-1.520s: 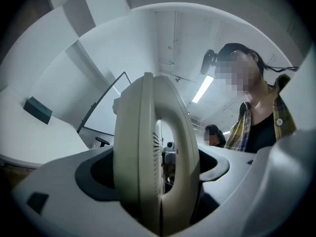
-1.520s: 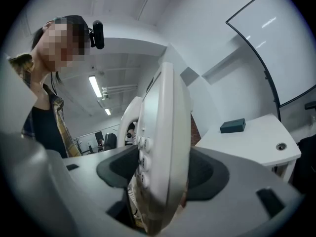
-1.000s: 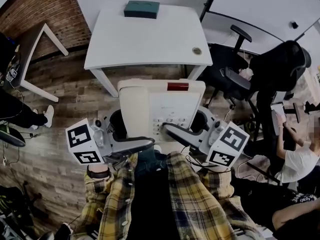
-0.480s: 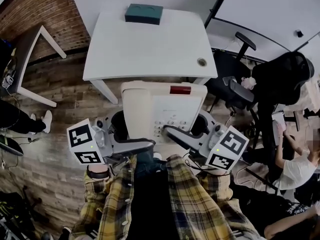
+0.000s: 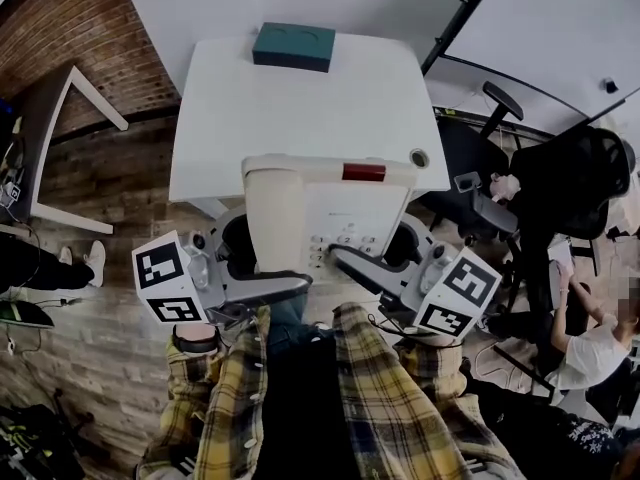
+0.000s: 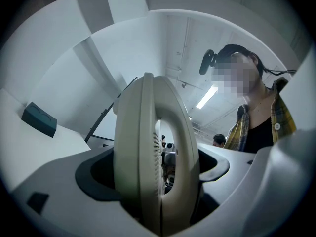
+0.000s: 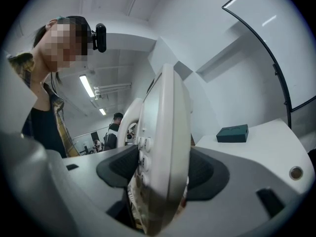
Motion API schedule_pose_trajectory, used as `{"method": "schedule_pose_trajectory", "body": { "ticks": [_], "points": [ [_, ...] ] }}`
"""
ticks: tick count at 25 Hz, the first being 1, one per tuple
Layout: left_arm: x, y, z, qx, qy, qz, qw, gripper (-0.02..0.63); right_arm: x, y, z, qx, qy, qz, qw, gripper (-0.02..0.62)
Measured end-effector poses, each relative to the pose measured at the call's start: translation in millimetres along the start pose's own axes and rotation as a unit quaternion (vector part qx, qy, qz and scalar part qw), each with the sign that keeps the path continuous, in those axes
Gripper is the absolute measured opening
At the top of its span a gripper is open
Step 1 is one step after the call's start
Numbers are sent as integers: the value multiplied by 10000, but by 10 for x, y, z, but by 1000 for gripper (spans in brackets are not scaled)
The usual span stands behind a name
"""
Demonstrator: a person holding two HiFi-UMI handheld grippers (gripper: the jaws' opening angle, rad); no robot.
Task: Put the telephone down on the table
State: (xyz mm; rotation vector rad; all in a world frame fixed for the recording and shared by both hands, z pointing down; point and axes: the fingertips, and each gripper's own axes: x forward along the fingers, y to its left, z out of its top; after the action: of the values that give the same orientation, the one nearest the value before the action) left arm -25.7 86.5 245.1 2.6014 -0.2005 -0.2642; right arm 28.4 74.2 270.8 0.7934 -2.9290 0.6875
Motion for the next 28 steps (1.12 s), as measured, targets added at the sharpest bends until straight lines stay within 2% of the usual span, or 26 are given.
{"method": "schedule_pose_trajectory", "body": {
  "ticks": [4,9,13,15,21,28],
  "points": [
    [-14,-8,-9,3,45,-120,9999,417,-7,22,-18,10,-69,-126,9999,276],
    [-218,-362,-94,123,153,-312,9993,416,-78,426,-133,-47,-211,-283,9994,277],
    [24,116,126,36,145,-291,9995,417,64,-83,103,20,-141,-296,9995,278],
    [45,197,121,8,197,-314,9993,417,90,-159,88,66,-172,-329,9993,278],
    [-436,-392,-247,-50,348,-510,9981,417,8,585,-361,148,-291,-541,9980,278],
    [-736,-839,-435,-12,457,-558,9974,416,-63,1108,-589,198,-309,-607,9975,278]
  ]
}}
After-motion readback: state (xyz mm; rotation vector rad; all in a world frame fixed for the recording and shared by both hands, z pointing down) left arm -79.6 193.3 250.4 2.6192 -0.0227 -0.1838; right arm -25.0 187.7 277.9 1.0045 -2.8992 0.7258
